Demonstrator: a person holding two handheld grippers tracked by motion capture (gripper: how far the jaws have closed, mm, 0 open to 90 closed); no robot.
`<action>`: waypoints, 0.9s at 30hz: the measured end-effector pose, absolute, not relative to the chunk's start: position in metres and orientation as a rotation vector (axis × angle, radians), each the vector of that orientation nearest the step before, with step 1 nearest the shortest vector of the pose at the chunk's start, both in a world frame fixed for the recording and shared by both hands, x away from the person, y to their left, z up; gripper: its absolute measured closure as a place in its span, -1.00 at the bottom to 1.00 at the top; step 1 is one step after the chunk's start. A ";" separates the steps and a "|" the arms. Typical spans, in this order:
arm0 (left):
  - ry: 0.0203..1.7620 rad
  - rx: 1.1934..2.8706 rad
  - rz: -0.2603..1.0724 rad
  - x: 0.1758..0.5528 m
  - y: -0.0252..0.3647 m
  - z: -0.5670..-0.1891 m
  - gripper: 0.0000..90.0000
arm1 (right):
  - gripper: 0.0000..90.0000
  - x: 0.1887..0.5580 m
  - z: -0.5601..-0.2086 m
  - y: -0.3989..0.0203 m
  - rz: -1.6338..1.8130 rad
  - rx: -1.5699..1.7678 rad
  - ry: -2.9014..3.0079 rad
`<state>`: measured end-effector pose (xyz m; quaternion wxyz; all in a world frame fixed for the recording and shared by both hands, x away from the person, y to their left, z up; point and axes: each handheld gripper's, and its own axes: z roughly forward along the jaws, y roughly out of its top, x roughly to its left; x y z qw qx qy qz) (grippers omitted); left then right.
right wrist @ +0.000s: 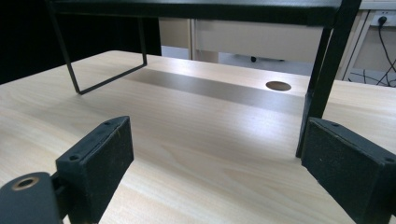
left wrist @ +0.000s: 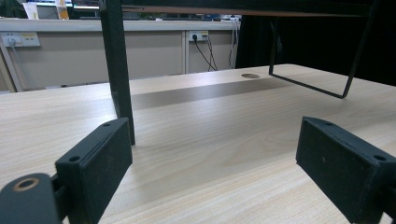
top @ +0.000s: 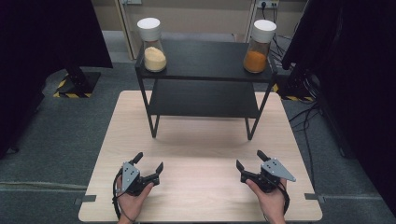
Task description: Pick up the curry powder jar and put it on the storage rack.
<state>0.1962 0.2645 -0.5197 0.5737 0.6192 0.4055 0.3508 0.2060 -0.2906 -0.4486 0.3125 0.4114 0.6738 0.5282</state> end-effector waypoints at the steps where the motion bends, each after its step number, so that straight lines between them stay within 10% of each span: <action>1: 0.950 1.451 0.823 0.196 0.264 -0.520 -0.77 | -0.79 0.206 -0.450 -0.290 1.395 1.085 1.779; 27: 0.953 1.452 0.817 0.197 0.265 -0.519 -0.77 | -0.79 0.198 -0.483 -0.284 1.360 1.099 1.819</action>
